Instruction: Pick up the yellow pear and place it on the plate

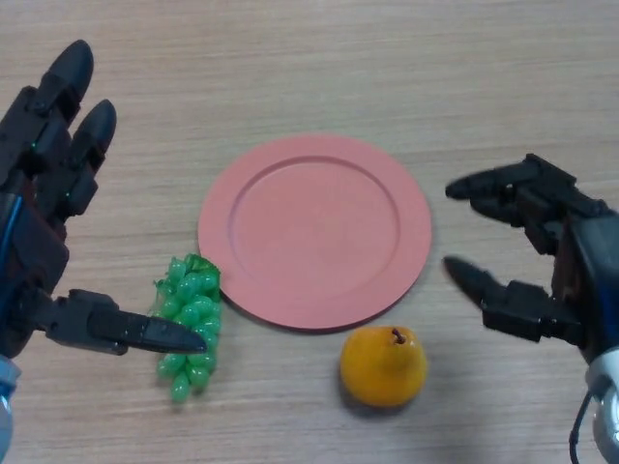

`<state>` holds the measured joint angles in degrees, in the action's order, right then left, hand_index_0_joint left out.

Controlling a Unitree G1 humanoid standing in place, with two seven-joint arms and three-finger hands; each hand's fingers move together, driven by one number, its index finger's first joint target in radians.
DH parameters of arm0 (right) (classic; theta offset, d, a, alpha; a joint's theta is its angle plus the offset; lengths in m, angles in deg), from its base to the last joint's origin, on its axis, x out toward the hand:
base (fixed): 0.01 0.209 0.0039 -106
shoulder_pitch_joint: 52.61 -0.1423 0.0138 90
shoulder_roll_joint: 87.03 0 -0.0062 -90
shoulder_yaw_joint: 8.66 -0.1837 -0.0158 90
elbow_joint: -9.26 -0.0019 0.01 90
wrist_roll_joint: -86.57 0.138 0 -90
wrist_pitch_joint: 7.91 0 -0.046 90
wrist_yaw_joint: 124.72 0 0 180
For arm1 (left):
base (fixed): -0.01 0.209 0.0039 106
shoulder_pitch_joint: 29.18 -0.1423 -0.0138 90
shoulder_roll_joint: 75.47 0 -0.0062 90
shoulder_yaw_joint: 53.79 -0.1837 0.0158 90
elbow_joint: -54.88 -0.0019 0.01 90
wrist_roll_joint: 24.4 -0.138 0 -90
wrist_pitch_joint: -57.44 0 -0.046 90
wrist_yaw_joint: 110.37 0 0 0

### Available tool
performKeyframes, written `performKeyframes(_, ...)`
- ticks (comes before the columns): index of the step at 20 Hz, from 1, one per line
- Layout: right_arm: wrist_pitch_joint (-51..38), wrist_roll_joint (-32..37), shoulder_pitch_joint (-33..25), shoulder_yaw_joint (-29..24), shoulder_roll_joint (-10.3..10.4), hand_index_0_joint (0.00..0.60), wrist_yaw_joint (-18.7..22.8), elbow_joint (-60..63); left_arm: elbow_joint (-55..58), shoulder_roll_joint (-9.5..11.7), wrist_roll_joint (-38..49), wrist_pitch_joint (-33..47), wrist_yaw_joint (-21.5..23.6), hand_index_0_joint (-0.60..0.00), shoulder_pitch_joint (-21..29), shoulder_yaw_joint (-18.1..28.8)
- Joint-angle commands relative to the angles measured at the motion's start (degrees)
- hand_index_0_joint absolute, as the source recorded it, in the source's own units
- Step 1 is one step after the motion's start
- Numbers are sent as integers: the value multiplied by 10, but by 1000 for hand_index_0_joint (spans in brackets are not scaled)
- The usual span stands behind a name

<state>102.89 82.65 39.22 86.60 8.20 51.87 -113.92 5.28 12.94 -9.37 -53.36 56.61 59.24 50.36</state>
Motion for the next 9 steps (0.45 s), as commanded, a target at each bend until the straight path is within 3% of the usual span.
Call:
performKeyframes(1,-40,-5,-14,-9,-15,0,-54,-85,43,25,22,36,23,0,28,25)
performKeyframes(5,3,-3,-30,6,-11,0,-73,-131,40,29,22,39,8,0,26,32)
performKeyframes(9,2,11,-40,-3,-14,0,-83,-126,29,33,11,61,21,0,42,30)
